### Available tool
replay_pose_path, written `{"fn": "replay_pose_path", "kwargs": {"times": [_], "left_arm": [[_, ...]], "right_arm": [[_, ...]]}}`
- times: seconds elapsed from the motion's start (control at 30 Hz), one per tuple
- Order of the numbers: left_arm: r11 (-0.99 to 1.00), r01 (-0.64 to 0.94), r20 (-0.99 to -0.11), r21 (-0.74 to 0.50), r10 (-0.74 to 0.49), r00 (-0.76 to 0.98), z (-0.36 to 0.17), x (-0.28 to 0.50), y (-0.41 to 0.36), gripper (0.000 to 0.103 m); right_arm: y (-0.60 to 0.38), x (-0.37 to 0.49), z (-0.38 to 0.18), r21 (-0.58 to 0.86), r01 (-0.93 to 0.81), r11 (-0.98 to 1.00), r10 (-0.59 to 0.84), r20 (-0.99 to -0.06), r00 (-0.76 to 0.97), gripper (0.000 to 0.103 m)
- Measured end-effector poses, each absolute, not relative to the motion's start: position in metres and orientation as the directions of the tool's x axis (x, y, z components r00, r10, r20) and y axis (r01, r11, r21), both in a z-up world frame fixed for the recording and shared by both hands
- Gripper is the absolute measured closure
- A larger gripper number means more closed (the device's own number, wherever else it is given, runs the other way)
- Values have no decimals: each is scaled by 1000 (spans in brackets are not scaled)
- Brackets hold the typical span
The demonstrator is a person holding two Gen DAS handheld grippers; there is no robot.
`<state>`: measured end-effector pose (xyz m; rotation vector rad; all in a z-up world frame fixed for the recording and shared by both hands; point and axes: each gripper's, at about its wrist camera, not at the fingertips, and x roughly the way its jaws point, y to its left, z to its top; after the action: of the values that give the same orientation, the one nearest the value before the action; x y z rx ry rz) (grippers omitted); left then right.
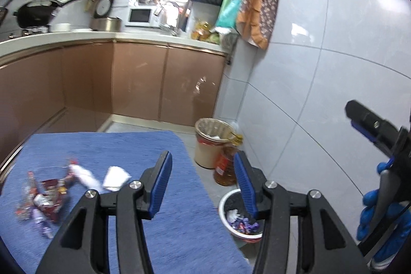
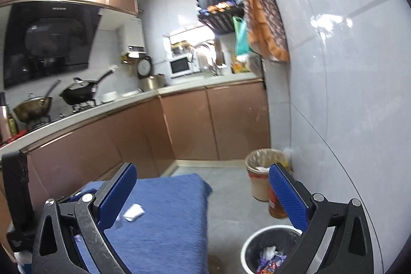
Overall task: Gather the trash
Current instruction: 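Move both tools back over the trash on the towel, then grasp a brown chocolate wrapper with the left gripper while the right gripper grasps a clear plastic bag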
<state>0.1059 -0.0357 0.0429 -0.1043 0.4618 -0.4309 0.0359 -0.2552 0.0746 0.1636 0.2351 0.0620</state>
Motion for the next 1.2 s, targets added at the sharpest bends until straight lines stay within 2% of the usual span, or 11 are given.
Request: {"fn": "replay_pose_path", "kwargs": {"times": [0.23, 0.57, 0.67, 0.8, 0.97, 1.1, 1.2], "left_arm": [[951, 251, -407, -183, -306, 861, 35, 75, 33, 54], [990, 20, -446, -142, -82, 891, 0, 72, 131, 54], [995, -1, -477, -102, -48, 878, -15, 83, 147, 54], [996, 29, -542, -87, -72, 837, -39, 111, 154, 54], [993, 103, -641, -62, -119, 759, -81, 153, 150, 54], [992, 125, -689, -21, -105, 717, -102, 187, 149, 55], [991, 131, -730, -17, -102, 676, -120, 210, 150, 63]], "right_arm": [[-213, 21, 96, 114, -156, 981, 176, -194, 965, 0], [-161, 63, 82, 99, -327, 940, 341, -252, 905, 0], [-148, 88, 70, 100, -361, 927, 374, -296, 879, 0], [-128, 127, 46, 114, -404, 908, 416, -376, 828, 0], [-88, 181, 2, 127, -473, 872, 470, -493, 732, 15], [-55, 220, -34, 134, -523, 842, 495, -578, 649, 24], [-33, 244, -60, 141, -550, 823, 506, -622, 598, 27]]}}
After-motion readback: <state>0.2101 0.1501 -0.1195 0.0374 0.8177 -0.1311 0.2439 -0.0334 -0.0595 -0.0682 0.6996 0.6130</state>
